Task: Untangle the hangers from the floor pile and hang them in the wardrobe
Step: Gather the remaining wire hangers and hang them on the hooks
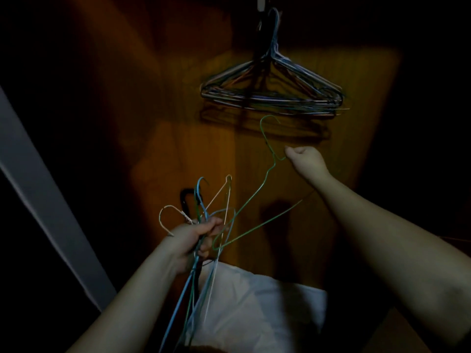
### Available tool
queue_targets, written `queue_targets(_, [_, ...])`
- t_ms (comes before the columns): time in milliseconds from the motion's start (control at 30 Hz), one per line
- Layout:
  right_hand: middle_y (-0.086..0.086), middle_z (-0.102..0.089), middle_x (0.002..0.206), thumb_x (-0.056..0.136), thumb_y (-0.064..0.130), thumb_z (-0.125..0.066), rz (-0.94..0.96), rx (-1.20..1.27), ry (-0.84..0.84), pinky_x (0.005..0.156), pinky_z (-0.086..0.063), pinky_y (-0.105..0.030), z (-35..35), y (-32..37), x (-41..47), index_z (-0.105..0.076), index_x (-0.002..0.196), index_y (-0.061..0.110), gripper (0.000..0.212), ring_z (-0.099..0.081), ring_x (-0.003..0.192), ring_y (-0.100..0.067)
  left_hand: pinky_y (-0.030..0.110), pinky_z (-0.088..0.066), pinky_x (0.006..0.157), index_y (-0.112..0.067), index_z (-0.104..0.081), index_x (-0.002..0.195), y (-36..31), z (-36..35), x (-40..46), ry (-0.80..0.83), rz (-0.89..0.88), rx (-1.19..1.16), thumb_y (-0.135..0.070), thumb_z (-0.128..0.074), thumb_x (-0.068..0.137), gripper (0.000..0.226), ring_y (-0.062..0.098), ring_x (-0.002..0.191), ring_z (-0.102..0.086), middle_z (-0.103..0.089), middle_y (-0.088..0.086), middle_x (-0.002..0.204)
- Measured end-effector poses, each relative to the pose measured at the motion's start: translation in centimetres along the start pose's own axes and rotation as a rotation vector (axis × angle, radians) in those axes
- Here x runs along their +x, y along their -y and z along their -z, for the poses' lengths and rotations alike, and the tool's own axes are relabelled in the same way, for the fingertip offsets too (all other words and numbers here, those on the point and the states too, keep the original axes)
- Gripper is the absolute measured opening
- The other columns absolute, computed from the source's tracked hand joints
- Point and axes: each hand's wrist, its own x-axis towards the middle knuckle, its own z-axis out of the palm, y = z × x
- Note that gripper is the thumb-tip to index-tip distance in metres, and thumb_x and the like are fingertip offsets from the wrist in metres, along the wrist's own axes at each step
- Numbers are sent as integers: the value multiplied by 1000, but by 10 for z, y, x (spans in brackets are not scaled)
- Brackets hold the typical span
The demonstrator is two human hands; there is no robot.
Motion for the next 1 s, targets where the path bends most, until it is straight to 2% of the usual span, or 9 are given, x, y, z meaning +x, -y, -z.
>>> queue_targets(133, [-7, -73, 92, 94, 49, -48, -16, -36, -18, 96, -48, -43, -6, 6, 12, -75, 92, 16, 43, -65, 95, -30, 14, -23, 34, -8, -63, 101, -4, 11, -8, -84, -88, 43, -14, -52, 97, 13, 6, 31, -36, -74, 8, 87])
queue_targets(267, [-8, -72, 93, 93, 52, -44, 4, -94, -75, 100, -44, -47, -13, 12, 17, -75, 97, 15, 48, -63, 98, -32, 14, -30, 33, -4, -65, 108, -9, 18, -16, -101, -162, 0, -8, -51, 97, 18, 6, 36, -43, -70, 5, 80])
queue_targets(433, [-3, -63, 86, 99, 50, -38, 1, -139, -54, 103, -40, -46, -25, 18, 12, -62, 71, 27, 44, -61, 103, -32, 14, -27, 34, 2, -64, 100, -16, 10, -25, -119, -238, 5, -3, -49, 96, 16, 5, 39, -40, -54, 0, 63])
queue_targets(500, [-9, -64, 111, 102, 48, -32, 4, -217, -19, 107, -33, -44, -35, 18, 5, -69, 102, 22, 45, -54, 118, -31, 14, -26, 34, 3, -63, 97, -19, 10, -24, -152, -242, -26, -1, -45, 96, 18, 6, 38, -39, -51, 1, 62])
queue_targets(567, [-9, -54, 130, 102, 46, -35, 57, -294, -108, 105, -29, -44, -45, 19, -10, -57, 126, 13, 46, -45, 124, -27, 14, -26, 34, 3, -63, 96, -21, 10, -25, -181, -241, -49, 0, -44, 96, 19, 6, 38, -39, -49, 1, 62])
queue_targets(667, [-6, -51, 120, 100, 39, -46, 176, -185, -277, 100, -33, -39, -66, 19, -47, -55, 120, 11, 35, -47, 115, -22, 14, -27, 33, 4, -61, 96, -18, 14, -27, -206, -233, -73, 1, -44, 96, 17, 6, 37, -39, -48, 1, 59])
queue_targets(733, [-2, -54, 103, 100, 36, -47, 187, -79, -145, 85, -42, -35, -85, 22, -72, -57, 112, 10, 30, -53, 97, -20, 14, -27, 32, 4, -60, 98, -15, 17, -27, -211, -225, -95, 2, -43, 97, 18, 5, 36, -39, -48, 2, 58])
queue_targets(867, [-2, -66, 93, 101, 44, -42, -129, 329, 258, 67, -46, -31, -114, 51, -91, -52, 110, 14, 33, -65, 78, -18, 14, -27, 34, 2, -61, 97, -9, 22, -27, -239, -208, -78, 1, -44, 97, 17, 5, 38, -40, -48, 2, 62])
queue_targets(1000, [-1, -62, 83, 104, 22, -40, -311, 549, 297, 56, -43, -24, -130, 71, -82, -50, 124, 7, 27, -61, 67, -13, 14, -29, 34, 0, -63, 96, -2, 23, -25, -251, -181, -48, -2, -45, 98, 18, 6, 39, -43, -54, 4, 69])
